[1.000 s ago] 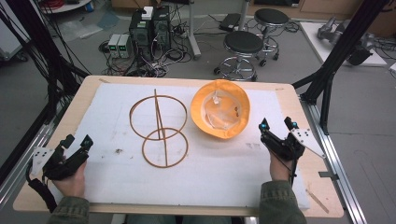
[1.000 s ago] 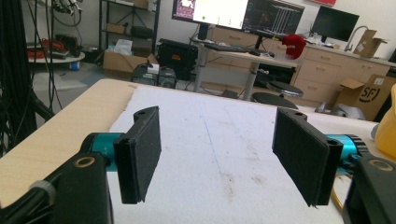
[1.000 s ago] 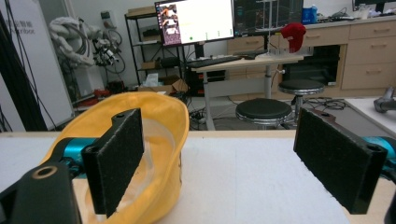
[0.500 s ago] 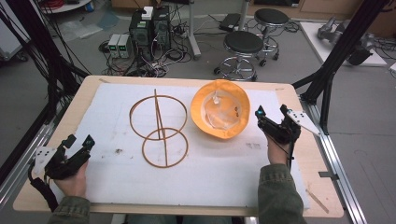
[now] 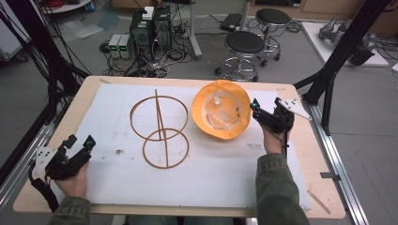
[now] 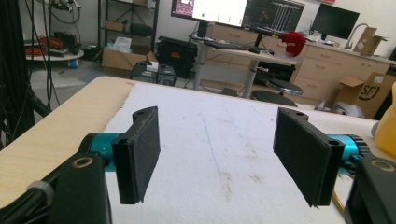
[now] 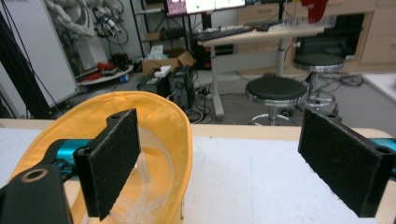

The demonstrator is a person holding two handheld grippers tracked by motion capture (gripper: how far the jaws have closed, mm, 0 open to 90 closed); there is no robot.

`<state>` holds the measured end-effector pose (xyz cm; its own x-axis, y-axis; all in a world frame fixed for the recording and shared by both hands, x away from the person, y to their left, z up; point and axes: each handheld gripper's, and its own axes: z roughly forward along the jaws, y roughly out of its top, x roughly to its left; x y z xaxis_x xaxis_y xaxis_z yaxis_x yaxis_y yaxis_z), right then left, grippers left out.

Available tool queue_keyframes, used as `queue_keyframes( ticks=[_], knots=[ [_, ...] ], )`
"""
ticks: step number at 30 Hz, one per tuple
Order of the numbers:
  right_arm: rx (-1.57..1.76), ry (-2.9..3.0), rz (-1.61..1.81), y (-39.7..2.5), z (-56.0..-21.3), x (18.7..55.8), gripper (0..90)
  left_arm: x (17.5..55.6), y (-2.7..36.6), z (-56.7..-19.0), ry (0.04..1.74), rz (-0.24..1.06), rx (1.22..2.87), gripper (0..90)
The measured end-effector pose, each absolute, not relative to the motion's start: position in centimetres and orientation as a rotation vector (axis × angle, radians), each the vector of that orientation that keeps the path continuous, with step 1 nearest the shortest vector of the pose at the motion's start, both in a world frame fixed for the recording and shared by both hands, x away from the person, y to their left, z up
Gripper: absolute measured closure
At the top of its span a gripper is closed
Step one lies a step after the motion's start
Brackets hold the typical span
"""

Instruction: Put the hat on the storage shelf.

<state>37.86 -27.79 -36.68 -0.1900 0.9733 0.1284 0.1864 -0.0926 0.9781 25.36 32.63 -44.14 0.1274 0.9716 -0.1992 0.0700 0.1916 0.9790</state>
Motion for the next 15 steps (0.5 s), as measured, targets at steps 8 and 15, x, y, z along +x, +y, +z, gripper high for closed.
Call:
queue_keyframes(
  ticks=[8,15],
  knots=[
    [1.356,1.456,1.359,-27.7,-37.0,39.3,11.9,25.5,32.5,-44.2,1.235,0.933,1.17,32.0],
    [1.377,1.5,1.348,-27.1,-36.6,40.7,11.9,25.5,32.5,-44.2,1.232,0.934,1.177,32.0]
  ],
)
